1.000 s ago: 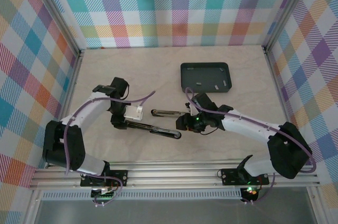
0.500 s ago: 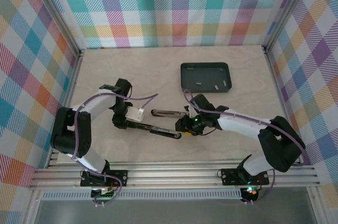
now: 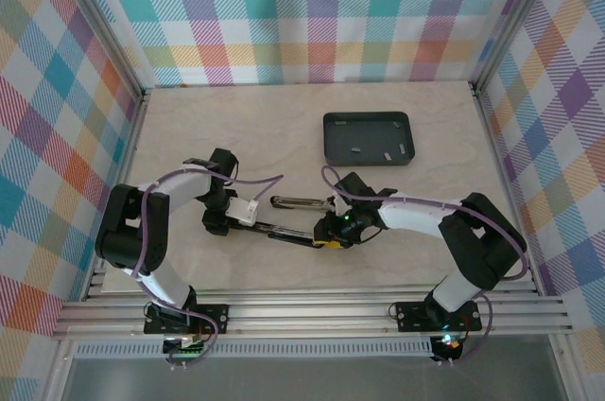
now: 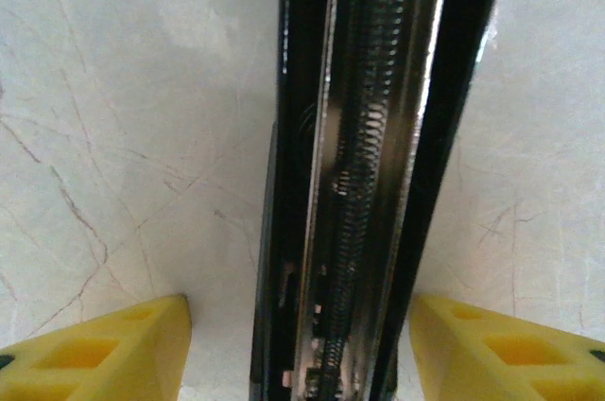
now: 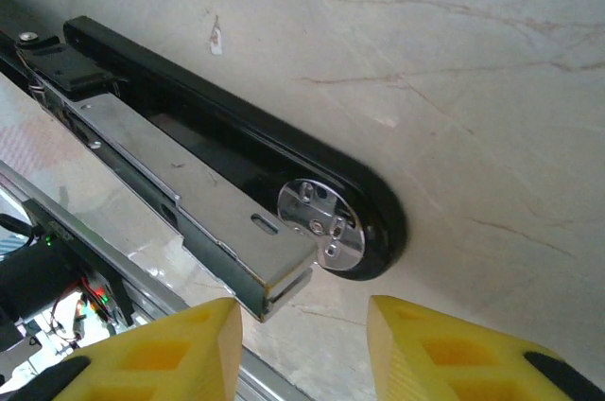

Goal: Load the staples into the stapler

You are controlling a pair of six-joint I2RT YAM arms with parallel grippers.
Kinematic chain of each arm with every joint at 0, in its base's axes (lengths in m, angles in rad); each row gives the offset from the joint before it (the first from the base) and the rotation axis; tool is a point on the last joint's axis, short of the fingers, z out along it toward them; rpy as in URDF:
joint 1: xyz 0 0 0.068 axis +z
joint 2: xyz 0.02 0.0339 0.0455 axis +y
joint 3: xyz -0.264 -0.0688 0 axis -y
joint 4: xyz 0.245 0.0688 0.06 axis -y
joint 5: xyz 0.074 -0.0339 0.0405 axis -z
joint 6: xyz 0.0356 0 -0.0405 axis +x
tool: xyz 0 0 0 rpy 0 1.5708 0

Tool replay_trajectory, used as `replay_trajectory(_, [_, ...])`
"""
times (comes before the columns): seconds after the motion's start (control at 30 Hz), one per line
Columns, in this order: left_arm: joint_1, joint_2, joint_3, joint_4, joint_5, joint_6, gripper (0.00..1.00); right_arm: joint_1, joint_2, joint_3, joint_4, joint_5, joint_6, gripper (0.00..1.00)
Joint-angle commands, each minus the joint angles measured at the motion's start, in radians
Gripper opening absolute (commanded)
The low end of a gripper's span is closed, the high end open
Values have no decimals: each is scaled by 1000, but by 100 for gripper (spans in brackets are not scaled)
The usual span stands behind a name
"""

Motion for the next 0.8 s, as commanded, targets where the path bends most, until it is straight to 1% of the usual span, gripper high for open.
replay_trajectory(0.0, [10,11,-16,4,-5,11,60,-7,34,28,2,-6,-3,39])
replay_trajectory(0.13, [10,3,-17,-6,-8,12,54,-12,55,30,2,-2,-9,37])
replay_trajectory(0.23, [10,1,-17,-14,-10,21,51,-19,51,33,17,-22,-22,38])
replay_trajectory(0.33, [10,4,-19,-17,-17,29,50,-26,12,30,22,-27,-27,42])
replay_trajectory(0.43, [10,3,-20,-19,-26,41,47,-58,-29,8,37,-35,-13,45])
replay_trajectory(0.53, [8,-2,-23,-19,-37,49,44,-89,-37,-3,51,-54,-8,44])
replay_trajectory(0.77, [8,-16,-20,-23,-40,45,42,-91,14,5,92,-109,-3,41])
